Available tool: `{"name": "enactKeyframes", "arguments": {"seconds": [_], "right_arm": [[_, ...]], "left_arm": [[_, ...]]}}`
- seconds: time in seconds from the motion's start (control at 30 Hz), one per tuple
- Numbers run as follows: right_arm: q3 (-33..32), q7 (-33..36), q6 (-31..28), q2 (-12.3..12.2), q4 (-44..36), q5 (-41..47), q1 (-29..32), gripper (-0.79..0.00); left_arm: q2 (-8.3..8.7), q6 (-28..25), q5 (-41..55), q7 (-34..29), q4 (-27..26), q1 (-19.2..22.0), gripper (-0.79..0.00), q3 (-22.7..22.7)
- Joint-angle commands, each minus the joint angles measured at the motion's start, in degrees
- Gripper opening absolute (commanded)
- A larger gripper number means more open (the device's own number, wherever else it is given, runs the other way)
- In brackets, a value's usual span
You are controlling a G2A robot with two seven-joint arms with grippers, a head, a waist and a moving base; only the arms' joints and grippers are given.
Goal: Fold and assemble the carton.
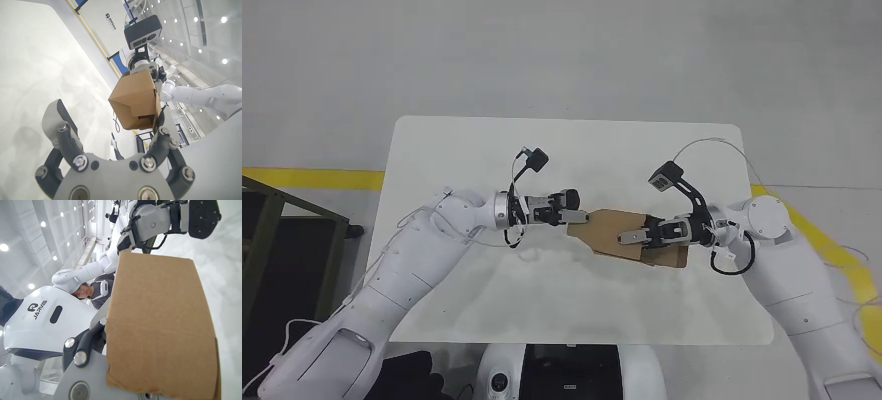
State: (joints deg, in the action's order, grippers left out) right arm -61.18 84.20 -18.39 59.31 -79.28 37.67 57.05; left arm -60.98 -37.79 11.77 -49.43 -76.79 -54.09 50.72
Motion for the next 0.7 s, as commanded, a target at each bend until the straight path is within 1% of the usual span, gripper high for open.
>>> {"name": "enactKeyframes", "arguments": {"seconds": [0.0, 0.37, 0.67], "right_arm": [[0.1, 0.1, -0.1, 0.1, -0.1, 0.6, -0.1, -0.785], [1.0, 1.2, -0.5, 0.7, 0.4, 3.9, -0.8, -0.785], [0.9, 1.5, -0.2, 1.0, 0.6, 6.4, -0.6, -0.785]], "left_arm": [[-0.14, -0.1, 0.1, 0.0, 0.3, 0.1, 0.000, -0.2], [-0.88, -1.3, 0.8, 0.4, 1.1, 0.3, 0.000, -0.9], [-1.29, -2.5, 0.8, -1.5, 0.8, 0.2, 0.000, -1.8]]}}
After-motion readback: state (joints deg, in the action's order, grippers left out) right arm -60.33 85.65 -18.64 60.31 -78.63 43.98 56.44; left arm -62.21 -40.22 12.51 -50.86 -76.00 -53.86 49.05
